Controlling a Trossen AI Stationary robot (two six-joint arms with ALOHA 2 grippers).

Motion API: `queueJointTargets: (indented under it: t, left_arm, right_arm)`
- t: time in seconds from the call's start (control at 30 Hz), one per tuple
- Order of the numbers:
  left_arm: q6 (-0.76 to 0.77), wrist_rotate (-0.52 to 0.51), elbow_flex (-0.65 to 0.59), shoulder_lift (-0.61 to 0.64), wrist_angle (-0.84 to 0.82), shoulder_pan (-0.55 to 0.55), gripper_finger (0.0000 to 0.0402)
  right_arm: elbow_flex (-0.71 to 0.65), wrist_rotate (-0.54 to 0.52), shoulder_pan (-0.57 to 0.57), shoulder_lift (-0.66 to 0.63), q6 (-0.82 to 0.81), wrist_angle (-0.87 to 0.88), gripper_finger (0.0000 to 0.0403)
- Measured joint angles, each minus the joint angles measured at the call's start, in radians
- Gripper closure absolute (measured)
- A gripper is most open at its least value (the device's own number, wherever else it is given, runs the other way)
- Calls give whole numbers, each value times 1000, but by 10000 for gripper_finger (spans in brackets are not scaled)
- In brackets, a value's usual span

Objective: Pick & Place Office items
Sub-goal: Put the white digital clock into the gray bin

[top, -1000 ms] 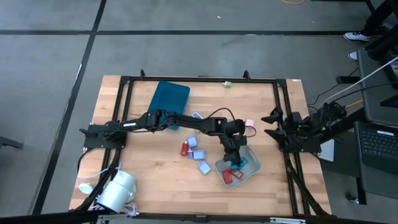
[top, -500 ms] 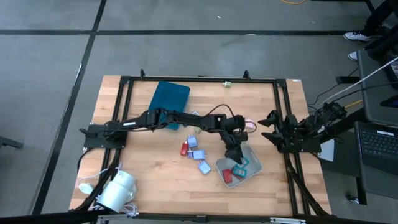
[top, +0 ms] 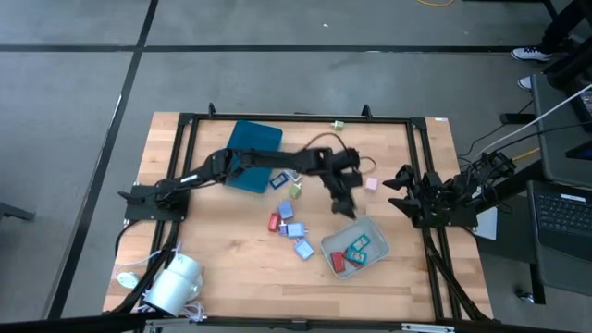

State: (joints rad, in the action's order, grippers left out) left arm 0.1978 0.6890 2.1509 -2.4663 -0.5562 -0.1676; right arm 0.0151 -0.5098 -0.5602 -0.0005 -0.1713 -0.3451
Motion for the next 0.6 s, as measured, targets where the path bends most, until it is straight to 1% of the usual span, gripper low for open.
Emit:
queueJointTargets:
  t: [0.1,0.23,0.4,0.5,0.6]
  left_arm:
    - [-126,-136,0,36,-189,-59,130]
    - [-288,-304,1,66,-416,-123,128]
    - [-569,-439,-2,68,-644,-144,119]
    - [-598,-446,-39,70,-628,-145,119]
    - [-668,-525,-57,73,-636,-150,121]
  right_arm:
    - [0,6,0,0,-12,2,117]
    - [0,5,0,0,-11,1,117]
    - [0,17,0,0,-27,1,117]
    - [0,32,0,0,-44,1,117]
    - [0,43,0,0,-57,5,117]
